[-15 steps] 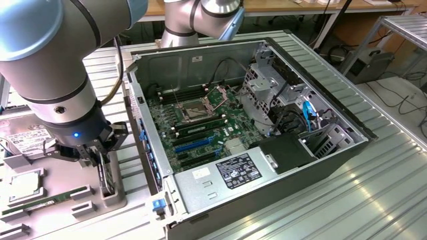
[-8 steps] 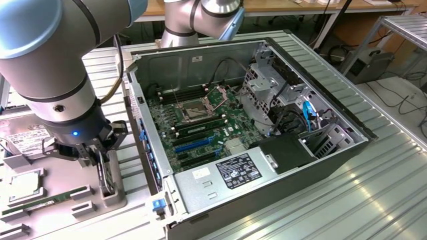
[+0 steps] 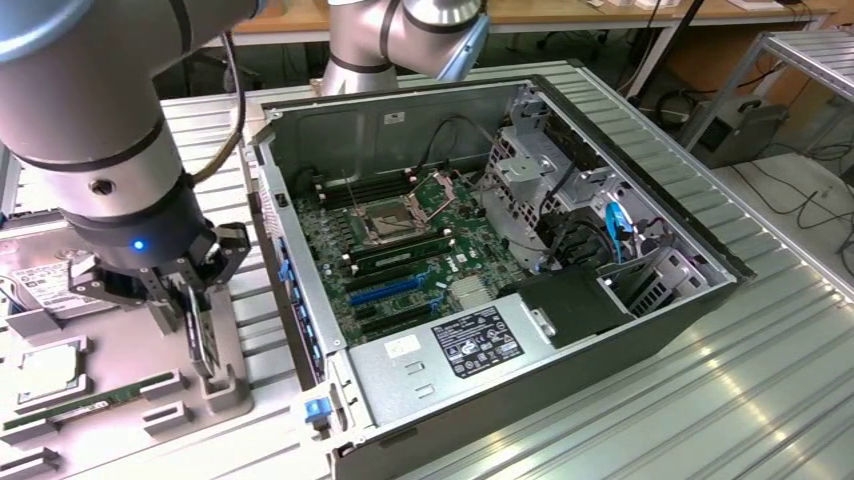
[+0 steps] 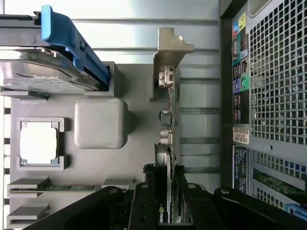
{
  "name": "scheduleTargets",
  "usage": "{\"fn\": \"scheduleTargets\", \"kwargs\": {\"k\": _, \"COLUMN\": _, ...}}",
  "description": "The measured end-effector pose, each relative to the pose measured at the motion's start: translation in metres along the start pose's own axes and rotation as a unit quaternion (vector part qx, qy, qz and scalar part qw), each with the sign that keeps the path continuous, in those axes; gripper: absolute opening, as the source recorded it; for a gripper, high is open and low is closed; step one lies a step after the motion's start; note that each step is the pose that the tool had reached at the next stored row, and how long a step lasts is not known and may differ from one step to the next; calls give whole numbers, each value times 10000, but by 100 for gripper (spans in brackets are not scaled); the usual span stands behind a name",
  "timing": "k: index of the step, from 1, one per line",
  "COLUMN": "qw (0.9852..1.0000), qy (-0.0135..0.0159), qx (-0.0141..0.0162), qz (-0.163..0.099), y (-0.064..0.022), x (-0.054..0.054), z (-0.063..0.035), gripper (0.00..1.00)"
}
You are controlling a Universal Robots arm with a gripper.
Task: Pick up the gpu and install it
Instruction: 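Pick up the gpu and move the gpu toward the slot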
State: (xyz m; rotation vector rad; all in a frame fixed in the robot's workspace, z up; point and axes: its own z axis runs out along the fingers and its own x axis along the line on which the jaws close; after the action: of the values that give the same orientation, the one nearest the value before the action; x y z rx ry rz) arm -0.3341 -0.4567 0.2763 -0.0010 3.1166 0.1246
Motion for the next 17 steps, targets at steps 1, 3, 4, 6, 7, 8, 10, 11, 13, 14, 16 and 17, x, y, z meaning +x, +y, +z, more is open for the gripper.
{"fn": "scheduleTargets", "kwargs": {"k": 1, "qw": 10000, "qy": 3, "qx": -4, "qz": 0, "y": 3, "x": -1, "z": -42, "gripper": 26}}
{"fn": "scheduleTargets", "kwargs": {"k": 3, "qw": 10000, "qy": 10, "qx": -8, "qz": -1, "y": 8, "x": -4, "z": -143, "gripper": 26}}
{"fn": "scheduleTargets", "kwargs": {"k": 4, "qw": 10000, "qy": 13, "qx": -10, "qz": -2, "y": 10, "x": -6, "z": -186, "gripper": 26}}
{"fn": "scheduleTargets", "kwargs": {"k": 6, "qw": 10000, "qy": 17, "qx": -13, "qz": -2, "y": 13, "x": -11, "z": -279, "gripper": 26}}
{"fn": "scheduleTargets", "kwargs": {"k": 7, "qw": 10000, "qy": 19, "qx": -14, "qz": -2, "y": 15, "x": -14, "z": -321, "gripper": 26}}
{"fn": "scheduleTargets", "kwargs": {"k": 8, "qw": 10000, "qy": 22, "qx": -14, "qz": -2, "y": 16, "x": -17, "z": -373, "gripper": 26}}
{"fn": "scheduleTargets", "kwargs": {"k": 10, "qw": 10000, "qy": 25, "qx": -15, "qz": -1, "y": 19, "x": -25, "z": -461, "gripper": 26}}
{"fn": "scheduleTargets", "kwargs": {"k": 11, "qw": 10000, "qy": 28, "qx": -15, "qz": -1, "y": 21, "x": -30, "z": -513, "gripper": 26}}
{"fn": "scheduleTargets", "kwargs": {"k": 13, "qw": 10000, "qy": 32, "qx": -16, "qz": -1, "y": 23, "x": -40, "z": -602, "gripper": 26}}
{"fn": "scheduleTargets", "kwargs": {"k": 14, "qw": 10000, "qy": 35, "qx": -17, "qz": -1, "y": 24, "x": -48, "z": -656, "gripper": 26}}
{"fn": "scheduleTargets", "kwargs": {"k": 16, "qw": 10000, "qy": 41, "qx": -17, "qz": -1, "y": 25, "x": -65, "z": -758, "gripper": 26}}
{"fn": "scheduleTargets", "kwargs": {"k": 17, "qw": 10000, "qy": 43, "qx": -18, "qz": -1, "y": 25, "x": -73, "z": -799, "gripper": 26}}
